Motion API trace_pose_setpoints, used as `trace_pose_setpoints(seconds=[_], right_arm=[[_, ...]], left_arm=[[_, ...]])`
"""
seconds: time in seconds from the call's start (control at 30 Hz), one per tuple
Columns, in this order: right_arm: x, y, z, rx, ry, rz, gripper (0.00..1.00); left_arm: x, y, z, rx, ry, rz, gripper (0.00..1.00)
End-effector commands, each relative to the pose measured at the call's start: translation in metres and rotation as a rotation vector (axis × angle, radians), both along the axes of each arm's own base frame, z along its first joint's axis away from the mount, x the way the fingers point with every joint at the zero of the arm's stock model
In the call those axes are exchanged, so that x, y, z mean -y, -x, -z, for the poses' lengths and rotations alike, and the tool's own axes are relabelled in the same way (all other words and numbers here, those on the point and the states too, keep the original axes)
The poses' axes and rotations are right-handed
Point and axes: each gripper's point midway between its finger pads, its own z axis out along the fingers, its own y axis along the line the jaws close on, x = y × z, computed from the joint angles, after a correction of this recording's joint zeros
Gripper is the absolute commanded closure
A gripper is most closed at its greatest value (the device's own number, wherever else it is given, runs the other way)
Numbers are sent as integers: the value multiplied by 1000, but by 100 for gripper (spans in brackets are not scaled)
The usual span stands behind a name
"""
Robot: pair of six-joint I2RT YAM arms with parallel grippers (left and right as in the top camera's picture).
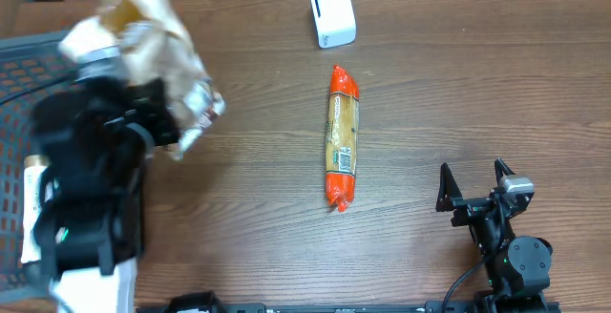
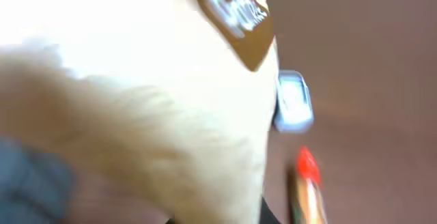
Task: Scan the item barcode
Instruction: 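Carry the bread bag out and place it beside the spaghetti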
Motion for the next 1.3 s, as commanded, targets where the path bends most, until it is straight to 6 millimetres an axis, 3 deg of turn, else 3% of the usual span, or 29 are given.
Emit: trace_pose_setpoints(seconds=[0.0,0.2,0.3,0.5,0.63,0.67,0.73,0.77,0.8,0.83,0.9,1.03,1.17,1.27], right_arm=[[0,0,3,-3,8,2,0],[0,0,3,-3,8,2,0],[0,0,3,-3,8,2,0],[0,0,3,-2,8,2,0],[0,0,3,-3,8,2,0],[0,0,3,-2,8,2,0],[0,0,3,-3,8,2,0],[0,0,3,-3,8,2,0],[0,0,3,-3,8,2,0],[0,0,3,-3,8,2,0],[0,0,3,-2,8,2,0],[0,0,3,-2,8,2,0],[0,0,3,-2,8,2,0],[0,0,3,-2,8,2,0]], left_arm=[[35,-14,32,-120,-40,113,96],[116,-29,120,-413,2,364,96],[145,-36,169,-555,43,452,96],[176,-41,241,-757,181,529,96],[187,-44,261,-793,239,568,96],[188,-43,263,-801,247,573,88],[188,-42,265,-811,248,571,47],[187,-42,265,-813,246,568,21],[186,-43,263,-807,247,566,6],[185,-45,261,-801,249,560,0],[182,-51,251,-787,255,539,0],[160,-63,215,-748,208,440,0],[131,-64,161,-673,133,315,0],[108,-54,120,-599,60,229,0]])
